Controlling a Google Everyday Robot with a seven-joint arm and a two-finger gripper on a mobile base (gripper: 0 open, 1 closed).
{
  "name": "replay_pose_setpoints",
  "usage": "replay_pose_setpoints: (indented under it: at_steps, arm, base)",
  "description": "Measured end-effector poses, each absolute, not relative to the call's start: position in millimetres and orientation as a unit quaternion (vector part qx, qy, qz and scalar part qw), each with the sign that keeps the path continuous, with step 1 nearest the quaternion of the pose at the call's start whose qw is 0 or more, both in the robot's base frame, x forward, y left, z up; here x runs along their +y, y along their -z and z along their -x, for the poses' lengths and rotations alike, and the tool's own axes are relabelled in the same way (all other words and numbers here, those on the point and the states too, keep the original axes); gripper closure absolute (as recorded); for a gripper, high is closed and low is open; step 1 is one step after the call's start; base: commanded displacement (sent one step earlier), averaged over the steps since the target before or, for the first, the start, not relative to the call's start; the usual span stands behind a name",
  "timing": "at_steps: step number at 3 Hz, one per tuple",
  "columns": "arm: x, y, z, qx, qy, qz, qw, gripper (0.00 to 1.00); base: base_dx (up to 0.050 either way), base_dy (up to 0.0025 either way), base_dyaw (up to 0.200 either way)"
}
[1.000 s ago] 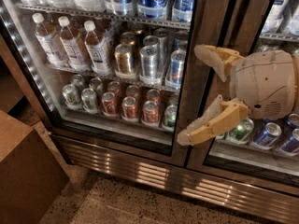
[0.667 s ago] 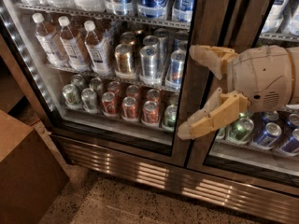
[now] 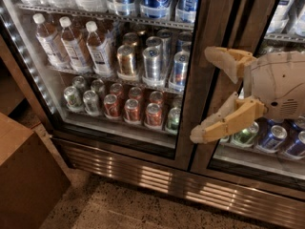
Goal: Open left fridge door
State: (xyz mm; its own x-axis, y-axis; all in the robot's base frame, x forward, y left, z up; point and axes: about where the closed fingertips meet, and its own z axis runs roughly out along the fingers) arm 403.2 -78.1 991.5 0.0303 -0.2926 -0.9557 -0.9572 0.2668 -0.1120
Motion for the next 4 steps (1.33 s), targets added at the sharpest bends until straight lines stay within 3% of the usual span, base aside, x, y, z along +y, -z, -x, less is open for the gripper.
replay_pose_setpoints:
  at_steps: [4]
  arm:
    - [-93.2, -1022.2, -425.9, 0.623, -0.331, 0.475, 0.526, 0.00]
  base:
    - [0.000, 0.00000, 0.000]
